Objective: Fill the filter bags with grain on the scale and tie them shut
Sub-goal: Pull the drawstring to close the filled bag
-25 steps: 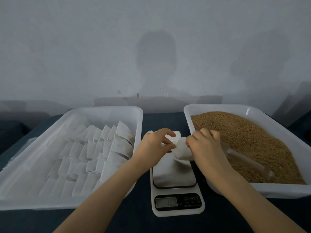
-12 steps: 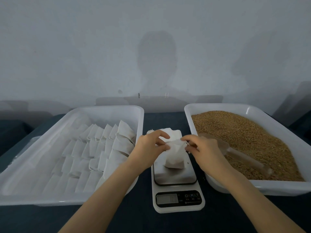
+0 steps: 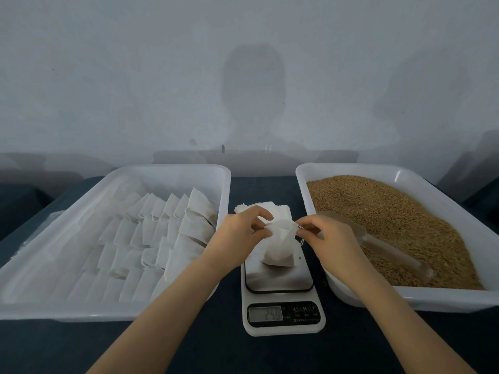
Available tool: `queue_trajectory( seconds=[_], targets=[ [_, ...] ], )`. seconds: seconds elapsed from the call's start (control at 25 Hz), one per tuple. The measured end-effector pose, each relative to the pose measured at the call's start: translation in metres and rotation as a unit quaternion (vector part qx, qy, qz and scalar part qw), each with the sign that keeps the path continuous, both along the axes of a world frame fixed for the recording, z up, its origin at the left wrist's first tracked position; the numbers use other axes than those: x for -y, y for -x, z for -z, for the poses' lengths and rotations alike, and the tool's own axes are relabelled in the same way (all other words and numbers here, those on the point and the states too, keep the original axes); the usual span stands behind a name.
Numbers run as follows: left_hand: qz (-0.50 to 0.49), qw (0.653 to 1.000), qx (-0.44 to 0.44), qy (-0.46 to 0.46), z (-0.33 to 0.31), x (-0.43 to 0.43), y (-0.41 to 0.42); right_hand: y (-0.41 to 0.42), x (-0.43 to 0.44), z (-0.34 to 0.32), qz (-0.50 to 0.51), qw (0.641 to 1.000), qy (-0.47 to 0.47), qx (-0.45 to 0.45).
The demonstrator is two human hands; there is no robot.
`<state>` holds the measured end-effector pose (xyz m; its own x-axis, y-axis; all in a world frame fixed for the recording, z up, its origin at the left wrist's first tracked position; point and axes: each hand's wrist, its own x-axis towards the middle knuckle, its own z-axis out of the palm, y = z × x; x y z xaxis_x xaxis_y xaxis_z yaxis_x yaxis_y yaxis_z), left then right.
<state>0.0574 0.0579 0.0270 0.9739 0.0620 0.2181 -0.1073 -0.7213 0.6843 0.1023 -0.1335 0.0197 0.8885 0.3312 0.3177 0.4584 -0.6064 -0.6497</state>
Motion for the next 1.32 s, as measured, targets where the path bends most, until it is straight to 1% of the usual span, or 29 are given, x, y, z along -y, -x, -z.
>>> queue_trajectory(
  seconds=[0.28,0.92,1.04,1.16,1.32],
  targets=[
    [0.0,1.0,0.007,-0.012,0.0004,0.0004,0.0004,-0.0013,-0.0002,0.0015,0.002,1.0,-0.011,0.001],
    [0.003,1.0,0.019,-0.004,0.0022,-0.0004,0.0001,-0.0015,0.0006,0.0025,-0.003,1.0,-0.009,0.007],
    [-0.004,1.0,0.029,0.002,0.0023,-0.0005,-0.0001,-0.0014,0.0004,0.0019,0.0,1.0,-0.007,0.013],
    [-0.012,0.999,0.042,-0.016,0.0015,-0.001,0.0006,0.0001,0.0016,0.0005,0.0,1.0,-0.011,0.01],
    [0.01,0.997,0.075,-0.022,0.0018,-0.0026,0.0034,0.0047,0.0023,-0.003,-0.02,0.999,-0.029,0.013]
  ],
)
